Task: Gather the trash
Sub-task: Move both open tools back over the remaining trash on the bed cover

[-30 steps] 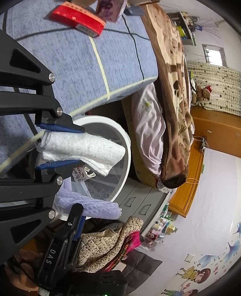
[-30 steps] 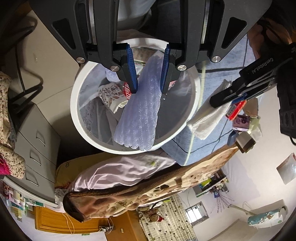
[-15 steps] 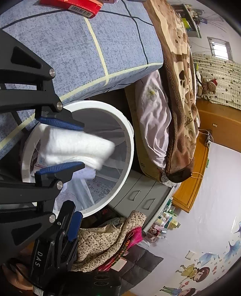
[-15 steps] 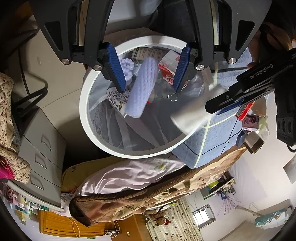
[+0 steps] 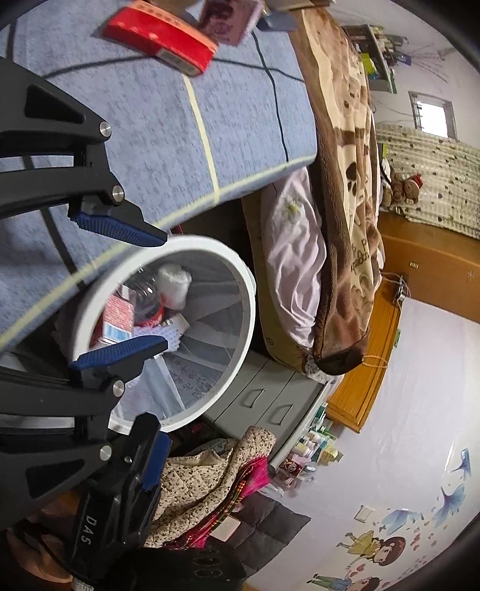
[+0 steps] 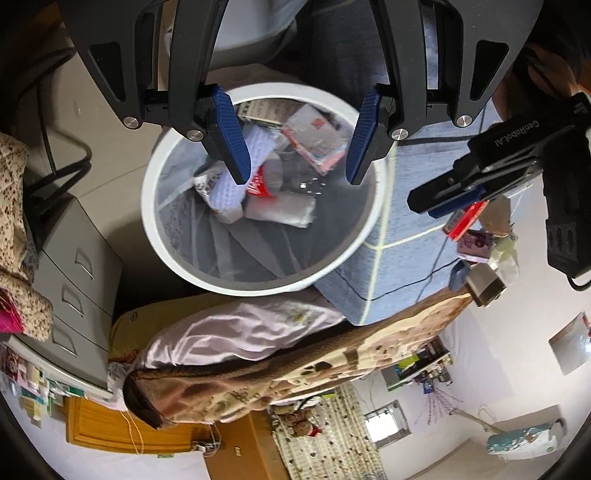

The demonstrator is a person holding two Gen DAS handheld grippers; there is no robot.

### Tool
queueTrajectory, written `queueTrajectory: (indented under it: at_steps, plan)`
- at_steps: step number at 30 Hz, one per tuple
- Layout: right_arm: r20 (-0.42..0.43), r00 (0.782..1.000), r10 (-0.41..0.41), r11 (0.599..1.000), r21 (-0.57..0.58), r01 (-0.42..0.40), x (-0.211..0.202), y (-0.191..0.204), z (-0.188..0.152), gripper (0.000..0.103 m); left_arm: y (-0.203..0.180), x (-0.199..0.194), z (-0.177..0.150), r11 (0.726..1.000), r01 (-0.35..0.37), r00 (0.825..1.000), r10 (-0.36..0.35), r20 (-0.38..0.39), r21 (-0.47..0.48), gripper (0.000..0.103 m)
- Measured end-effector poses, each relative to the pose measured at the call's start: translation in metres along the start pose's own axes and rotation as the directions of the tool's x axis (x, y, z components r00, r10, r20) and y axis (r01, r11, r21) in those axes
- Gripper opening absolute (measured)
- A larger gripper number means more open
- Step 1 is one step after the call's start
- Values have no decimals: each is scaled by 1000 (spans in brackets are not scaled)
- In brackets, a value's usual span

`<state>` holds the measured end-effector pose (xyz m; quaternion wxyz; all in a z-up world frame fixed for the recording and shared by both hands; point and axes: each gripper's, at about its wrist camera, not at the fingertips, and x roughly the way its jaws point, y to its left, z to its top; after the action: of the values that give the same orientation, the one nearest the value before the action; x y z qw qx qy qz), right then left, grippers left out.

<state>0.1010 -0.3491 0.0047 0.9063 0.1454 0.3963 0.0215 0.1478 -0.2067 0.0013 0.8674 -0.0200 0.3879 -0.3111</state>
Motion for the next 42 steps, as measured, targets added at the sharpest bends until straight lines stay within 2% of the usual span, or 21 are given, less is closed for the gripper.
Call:
queueTrajectory:
  at_steps: [11, 14, 26, 42]
  plan:
    - [24, 997, 68, 993, -102, -65, -10, 38, -5, 55, 28, -48, -20, 997, -50, 998, 52, 32, -60, 50]
    - [18, 996, 83, 989, -126, -80, -9, 49, -7, 55, 35, -60, -26, 996, -44, 998, 48, 43, -76, 50]
    - [-13, 989, 145, 970, -195, -144, -9, 83, -19, 55, 56, -98, -48, 987, -98, 991, 107, 75, -124, 50]
    - [-74, 971, 228, 947, -214, -238, 8, 113, -22, 55, 105, -134, -74, 940, -243, 959, 270, 86, -241, 50]
